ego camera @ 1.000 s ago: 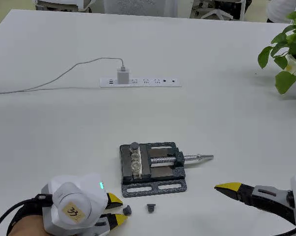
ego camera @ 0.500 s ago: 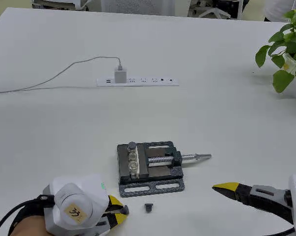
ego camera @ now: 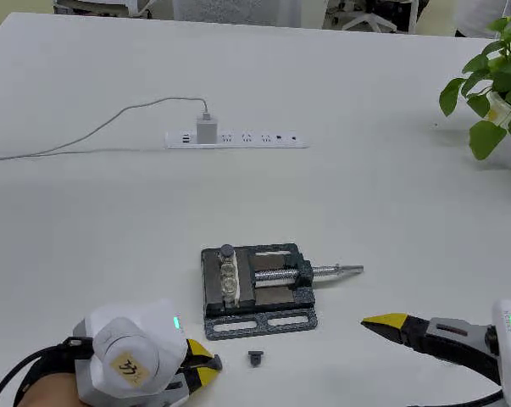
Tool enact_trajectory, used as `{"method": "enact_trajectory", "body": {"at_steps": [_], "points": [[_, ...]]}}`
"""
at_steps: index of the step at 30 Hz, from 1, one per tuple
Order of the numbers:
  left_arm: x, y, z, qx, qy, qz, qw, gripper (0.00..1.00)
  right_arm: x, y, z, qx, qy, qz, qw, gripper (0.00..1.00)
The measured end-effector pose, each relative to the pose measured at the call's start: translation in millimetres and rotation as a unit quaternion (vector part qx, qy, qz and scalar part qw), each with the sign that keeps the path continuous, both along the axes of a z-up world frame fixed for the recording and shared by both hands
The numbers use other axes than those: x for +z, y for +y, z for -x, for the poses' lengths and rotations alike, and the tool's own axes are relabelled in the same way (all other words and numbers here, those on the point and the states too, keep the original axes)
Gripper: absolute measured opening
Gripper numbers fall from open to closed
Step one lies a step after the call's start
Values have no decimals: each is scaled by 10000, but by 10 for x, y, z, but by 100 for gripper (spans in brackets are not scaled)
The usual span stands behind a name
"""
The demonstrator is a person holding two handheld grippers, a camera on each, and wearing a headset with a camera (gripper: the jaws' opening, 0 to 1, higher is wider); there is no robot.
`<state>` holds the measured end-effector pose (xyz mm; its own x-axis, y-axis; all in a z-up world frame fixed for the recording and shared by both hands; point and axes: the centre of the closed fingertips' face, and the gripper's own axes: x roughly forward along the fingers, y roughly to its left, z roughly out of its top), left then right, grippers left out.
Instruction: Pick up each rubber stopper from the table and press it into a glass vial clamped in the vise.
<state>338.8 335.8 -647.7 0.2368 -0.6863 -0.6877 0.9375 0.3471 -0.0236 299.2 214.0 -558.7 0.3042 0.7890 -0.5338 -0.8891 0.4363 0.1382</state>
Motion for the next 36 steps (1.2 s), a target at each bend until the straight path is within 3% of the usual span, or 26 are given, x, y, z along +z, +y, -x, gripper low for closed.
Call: {"method": "enact_trajectory", "body": {"at_steps": [8, 14, 18, 23, 31, 33, 35, 36], "points": [[197, -22, 33, 30, -44, 183, 9998, 4, 84, 60, -27, 55, -77, -47, 9999, 65], [496, -13, 6, 207, -154, 467, 9986, 4, 212, 142, -67, 115, -176, -153, 9997, 65], [709, -17, -1, 267, -323, 582, 9974, 4, 299, 196, -96, 152, -246, -211, 9994, 64], [992, -60, 24, 252, -504, 767, 9955, 4, 488, 281, -152, 149, -369, -421, 9983, 61], [1466, -162, 19, 322, -713, 1255, 9890, 4, 899, 440, -262, 90, -577, -865, 9945, 52], [1542, -177, 24, 326, -742, 1326, 9879, 4, 989, 483, -268, 59, -548, -978, 9937, 51], [1624, -198, 36, 318, -780, 1399, 9866, 4, 1052, 524, -270, -5, -340, -1048, 9939, 48], [1661, -211, 41, 316, -795, 1448, 9858, 4, 1090, 541, -271, 32, -420, -1073, 9933, 46]]}}
